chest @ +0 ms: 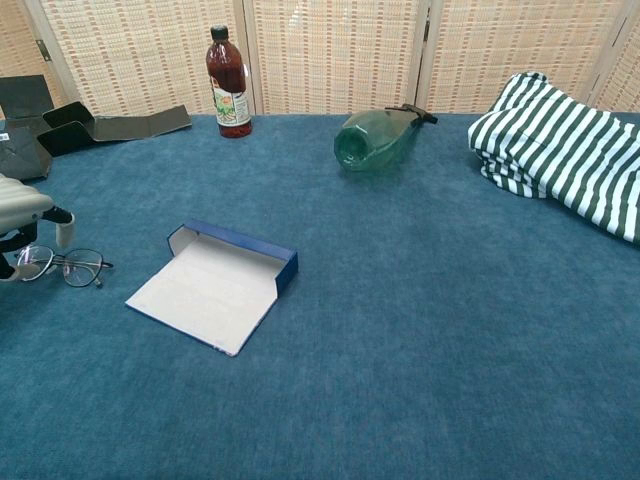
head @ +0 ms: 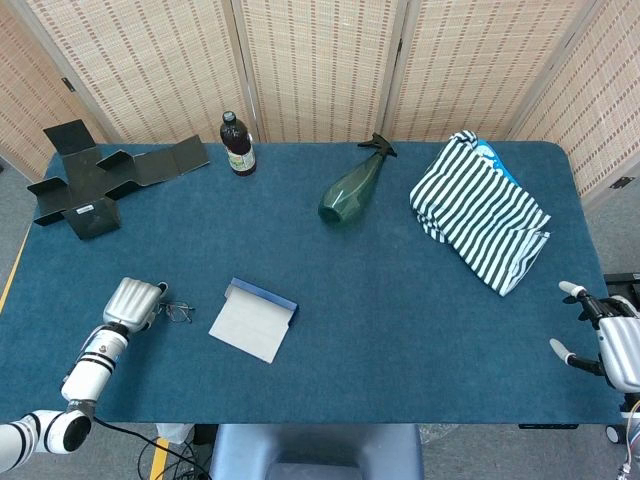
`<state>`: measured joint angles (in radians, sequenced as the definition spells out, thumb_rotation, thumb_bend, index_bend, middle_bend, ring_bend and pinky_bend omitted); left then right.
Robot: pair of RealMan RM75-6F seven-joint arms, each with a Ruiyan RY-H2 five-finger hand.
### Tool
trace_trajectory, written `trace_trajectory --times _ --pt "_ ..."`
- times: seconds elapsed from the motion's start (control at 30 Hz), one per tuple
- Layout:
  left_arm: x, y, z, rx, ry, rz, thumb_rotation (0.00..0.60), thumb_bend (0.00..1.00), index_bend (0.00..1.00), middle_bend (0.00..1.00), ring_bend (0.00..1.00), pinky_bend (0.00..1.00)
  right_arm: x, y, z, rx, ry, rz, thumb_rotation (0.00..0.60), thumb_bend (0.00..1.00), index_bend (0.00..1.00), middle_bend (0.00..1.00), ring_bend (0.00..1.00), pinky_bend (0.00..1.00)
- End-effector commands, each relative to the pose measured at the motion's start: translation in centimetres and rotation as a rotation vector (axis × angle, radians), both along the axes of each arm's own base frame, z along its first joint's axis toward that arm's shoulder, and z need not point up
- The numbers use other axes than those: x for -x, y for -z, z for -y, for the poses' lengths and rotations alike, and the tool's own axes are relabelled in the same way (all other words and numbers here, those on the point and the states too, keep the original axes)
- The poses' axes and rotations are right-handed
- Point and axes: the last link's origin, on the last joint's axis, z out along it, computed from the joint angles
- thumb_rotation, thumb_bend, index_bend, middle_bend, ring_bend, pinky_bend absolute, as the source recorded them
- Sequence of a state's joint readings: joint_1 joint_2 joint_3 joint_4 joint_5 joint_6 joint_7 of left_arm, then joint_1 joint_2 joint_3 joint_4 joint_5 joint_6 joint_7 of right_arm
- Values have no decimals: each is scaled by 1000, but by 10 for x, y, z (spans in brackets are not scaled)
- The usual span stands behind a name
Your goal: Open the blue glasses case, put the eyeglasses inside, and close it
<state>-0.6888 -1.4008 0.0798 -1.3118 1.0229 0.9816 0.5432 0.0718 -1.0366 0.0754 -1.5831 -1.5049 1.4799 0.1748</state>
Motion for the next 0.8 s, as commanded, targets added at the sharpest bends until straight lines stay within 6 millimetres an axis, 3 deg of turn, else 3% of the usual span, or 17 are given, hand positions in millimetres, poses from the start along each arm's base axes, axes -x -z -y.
trace_trajectory --times 0.03,0.47,0.8 --pt "2 1 -1 -6 -9 19 600 375 416 895 966 1000 -1 -2 1 10 -2 -3 600 209 176 336 476 275" --pt "2 5 -6 -16 -70 186 600 375 465 898 969 1000 -3 -6 0 22 5 -11 600 209 176 336 478 275" --pt "0 9 -9 -9 -69 203 600 375 486 899 972 1000 -2 -7 -2 24 11 -11 600 209 175 336 478 275"
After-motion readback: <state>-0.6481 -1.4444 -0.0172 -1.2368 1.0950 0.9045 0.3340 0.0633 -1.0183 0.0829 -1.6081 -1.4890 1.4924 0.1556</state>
